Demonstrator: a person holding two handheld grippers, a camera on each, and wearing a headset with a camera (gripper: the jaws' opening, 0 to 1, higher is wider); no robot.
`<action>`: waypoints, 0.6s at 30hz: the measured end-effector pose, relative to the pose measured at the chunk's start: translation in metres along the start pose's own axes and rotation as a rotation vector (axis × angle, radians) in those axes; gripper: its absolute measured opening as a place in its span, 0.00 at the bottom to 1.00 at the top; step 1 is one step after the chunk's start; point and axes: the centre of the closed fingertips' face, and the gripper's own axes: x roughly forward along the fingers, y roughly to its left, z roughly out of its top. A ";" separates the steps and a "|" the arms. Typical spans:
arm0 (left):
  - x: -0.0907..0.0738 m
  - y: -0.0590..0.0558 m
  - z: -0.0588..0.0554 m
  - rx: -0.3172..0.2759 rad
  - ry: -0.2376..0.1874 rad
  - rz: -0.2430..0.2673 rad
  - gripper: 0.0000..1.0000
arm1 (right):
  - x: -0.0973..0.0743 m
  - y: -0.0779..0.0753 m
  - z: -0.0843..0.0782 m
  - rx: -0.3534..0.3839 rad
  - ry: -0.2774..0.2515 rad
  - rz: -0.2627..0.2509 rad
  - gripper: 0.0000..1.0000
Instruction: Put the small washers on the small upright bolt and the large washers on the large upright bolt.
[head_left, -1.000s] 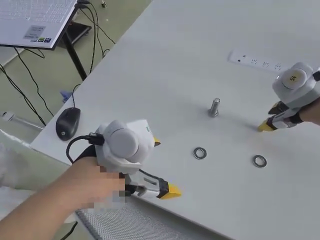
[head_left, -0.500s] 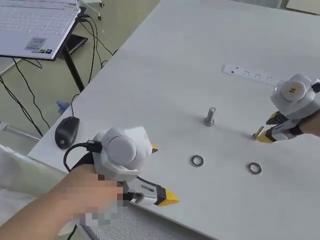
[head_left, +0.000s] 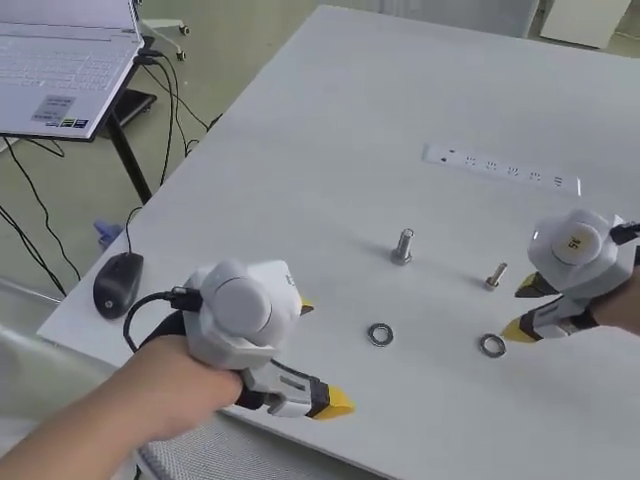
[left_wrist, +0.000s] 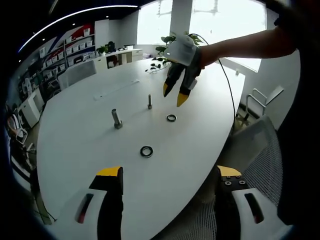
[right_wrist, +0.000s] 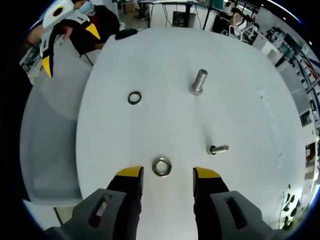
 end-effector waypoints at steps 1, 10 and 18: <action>0.001 0.000 0.000 0.000 -0.002 -0.002 0.74 | 0.001 0.004 -0.001 0.000 -0.002 0.005 0.41; 0.004 -0.005 -0.001 -0.005 -0.009 -0.013 0.76 | 0.009 0.023 -0.006 -0.022 0.006 0.026 0.43; 0.004 -0.007 -0.010 -0.011 -0.002 -0.017 0.75 | 0.017 0.024 -0.014 -0.014 0.014 0.024 0.43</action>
